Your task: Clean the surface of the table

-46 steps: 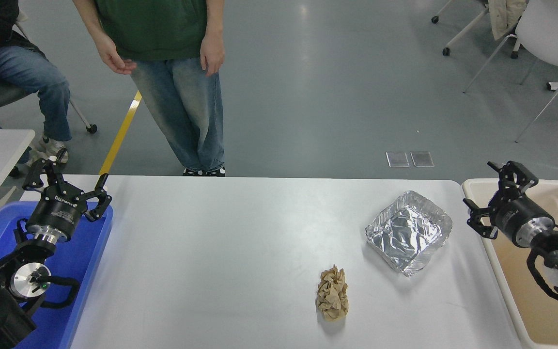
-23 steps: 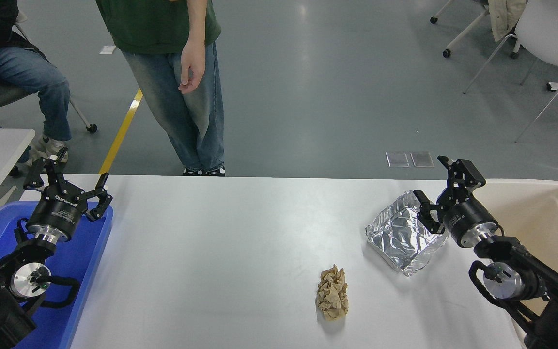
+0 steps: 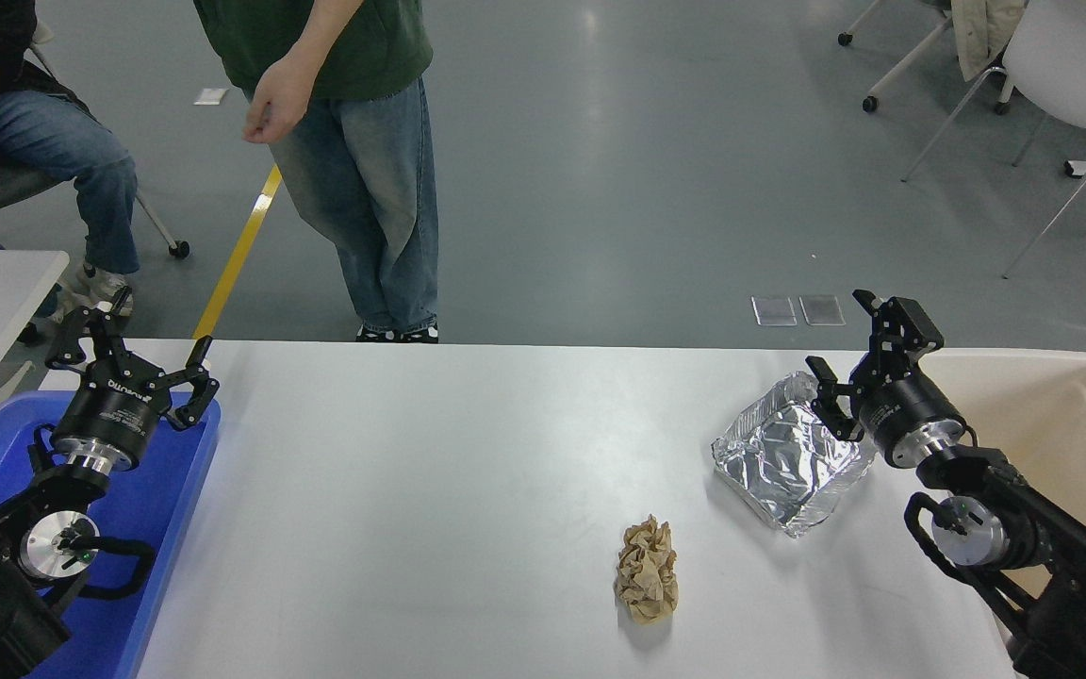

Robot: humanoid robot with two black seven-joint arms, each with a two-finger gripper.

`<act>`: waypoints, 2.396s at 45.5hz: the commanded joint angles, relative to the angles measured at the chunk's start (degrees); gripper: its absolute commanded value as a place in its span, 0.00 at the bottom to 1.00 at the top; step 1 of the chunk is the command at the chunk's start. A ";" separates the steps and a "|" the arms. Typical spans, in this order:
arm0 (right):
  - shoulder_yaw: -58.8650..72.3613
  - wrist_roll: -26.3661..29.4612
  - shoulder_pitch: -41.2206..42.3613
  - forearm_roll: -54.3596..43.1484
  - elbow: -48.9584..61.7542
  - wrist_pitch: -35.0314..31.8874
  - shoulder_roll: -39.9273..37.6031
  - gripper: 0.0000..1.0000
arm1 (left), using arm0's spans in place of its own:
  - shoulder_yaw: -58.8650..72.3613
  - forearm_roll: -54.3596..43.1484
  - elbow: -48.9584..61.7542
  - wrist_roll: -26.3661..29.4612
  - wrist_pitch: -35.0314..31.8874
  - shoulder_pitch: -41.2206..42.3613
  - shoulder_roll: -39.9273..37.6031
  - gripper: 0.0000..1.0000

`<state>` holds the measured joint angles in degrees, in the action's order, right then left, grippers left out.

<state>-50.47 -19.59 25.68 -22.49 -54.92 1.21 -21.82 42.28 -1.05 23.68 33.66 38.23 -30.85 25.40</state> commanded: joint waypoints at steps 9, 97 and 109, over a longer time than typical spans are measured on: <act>-0.33 -1.94 -0.46 -0.18 -0.01 7.75 1.16 1.00 | 0.00 0.00 -0.04 0.00 0.00 0.00 0.00 1.00; 6.43 20.65 0.16 3.51 -13.01 20.67 -8.50 1.00 | 0.00 0.00 -0.04 0.00 0.00 0.00 0.00 1.00; 8.28 21.88 0.25 3.42 -18.64 20.50 -17.28 1.00 | 0.00 0.00 -0.04 0.00 0.09 0.00 0.00 1.00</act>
<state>-44.52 -1.28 25.85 -18.56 -68.38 21.17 -31.73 42.28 -1.06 23.66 33.67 38.28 -30.85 25.40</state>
